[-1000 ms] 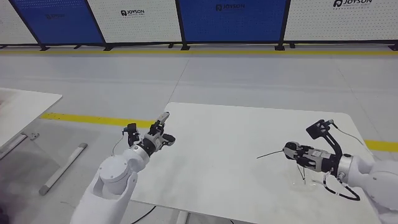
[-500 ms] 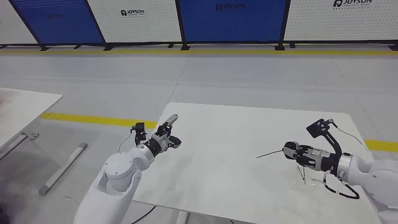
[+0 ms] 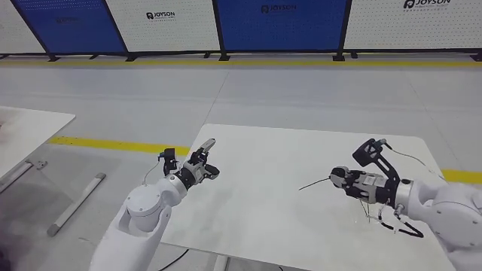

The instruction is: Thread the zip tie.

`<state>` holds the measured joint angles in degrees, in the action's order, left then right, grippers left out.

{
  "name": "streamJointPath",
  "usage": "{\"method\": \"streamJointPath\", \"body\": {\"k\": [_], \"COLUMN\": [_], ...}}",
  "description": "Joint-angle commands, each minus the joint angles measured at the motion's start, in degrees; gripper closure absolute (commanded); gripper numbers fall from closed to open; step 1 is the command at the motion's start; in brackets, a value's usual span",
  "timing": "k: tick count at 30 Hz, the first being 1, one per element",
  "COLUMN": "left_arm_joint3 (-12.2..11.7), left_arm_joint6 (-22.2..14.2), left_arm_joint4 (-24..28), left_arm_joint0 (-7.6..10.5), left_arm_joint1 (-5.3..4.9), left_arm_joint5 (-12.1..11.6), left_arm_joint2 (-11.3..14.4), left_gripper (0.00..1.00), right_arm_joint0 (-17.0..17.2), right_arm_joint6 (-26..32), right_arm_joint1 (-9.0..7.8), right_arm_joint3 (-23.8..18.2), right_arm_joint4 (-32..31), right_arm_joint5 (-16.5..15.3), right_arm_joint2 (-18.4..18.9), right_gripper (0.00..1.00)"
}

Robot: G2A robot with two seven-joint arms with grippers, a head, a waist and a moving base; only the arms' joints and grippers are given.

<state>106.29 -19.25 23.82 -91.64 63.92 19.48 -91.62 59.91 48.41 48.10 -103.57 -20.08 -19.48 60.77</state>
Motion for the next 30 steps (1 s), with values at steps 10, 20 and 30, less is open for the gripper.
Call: {"method": "streamJointPath", "body": {"k": [10,20,30], "left_arm_joint3": [0.00,0.00,0.00], "left_arm_joint6": [0.00,0.00,0.00], "left_arm_joint4": [0.00,0.00,0.00], "left_arm_joint0": [0.00,0.00,0.00], "left_arm_joint1": [0.00,0.00,0.00], "left_arm_joint5": [0.00,0.00,0.00], "left_arm_joint2": [0.00,0.00,0.00], "left_gripper": [0.00,0.00,0.00], "right_arm_joint0": [-2.53,-2.19,-3.60], "right_arm_joint6": [-1.11,-2.75,-17.03], "right_arm_joint1": [0.18,0.23,-0.76], "right_arm_joint3": [2.16,2.31,0.55], "right_arm_joint4": [1.39,0.27,-14.09], "right_arm_joint5": [0.00,0.10,0.00], "right_arm_joint2": [-3.13,-2.84,-6.92], "right_gripper": [1.00,1.00,1.00]}}
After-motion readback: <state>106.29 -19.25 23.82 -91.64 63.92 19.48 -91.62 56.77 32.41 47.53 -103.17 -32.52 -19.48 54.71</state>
